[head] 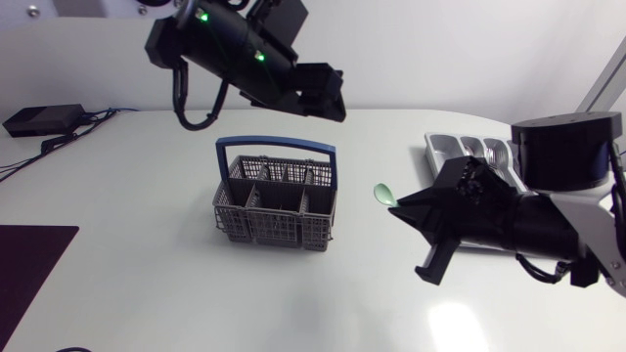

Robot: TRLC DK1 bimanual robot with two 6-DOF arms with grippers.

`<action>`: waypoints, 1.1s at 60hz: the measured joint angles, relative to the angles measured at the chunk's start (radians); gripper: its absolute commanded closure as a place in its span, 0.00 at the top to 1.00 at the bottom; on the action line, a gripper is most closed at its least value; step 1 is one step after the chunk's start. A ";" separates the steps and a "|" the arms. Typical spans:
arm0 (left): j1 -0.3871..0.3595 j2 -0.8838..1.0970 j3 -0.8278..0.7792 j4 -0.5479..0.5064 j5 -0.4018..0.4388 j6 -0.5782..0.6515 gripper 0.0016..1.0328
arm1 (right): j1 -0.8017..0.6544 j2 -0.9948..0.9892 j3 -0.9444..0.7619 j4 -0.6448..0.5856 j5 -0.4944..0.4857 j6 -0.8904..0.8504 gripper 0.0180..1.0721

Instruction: Unload the cutlery basket into the drawer organizer.

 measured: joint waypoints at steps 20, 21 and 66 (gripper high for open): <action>0.135 -0.167 -0.245 0.121 -0.114 0.048 0.92 | -0.497 0.138 0.008 -0.144 -0.330 -0.382 0.06; 0.141 -0.173 -0.253 0.125 -0.118 0.050 0.92 | -0.517 0.151 0.013 -0.159 -0.339 -0.404 0.06; 0.352 -0.278 -0.464 0.208 -0.126 0.107 0.93 | -1.072 0.891 0.578 -0.464 -0.249 -1.242 0.06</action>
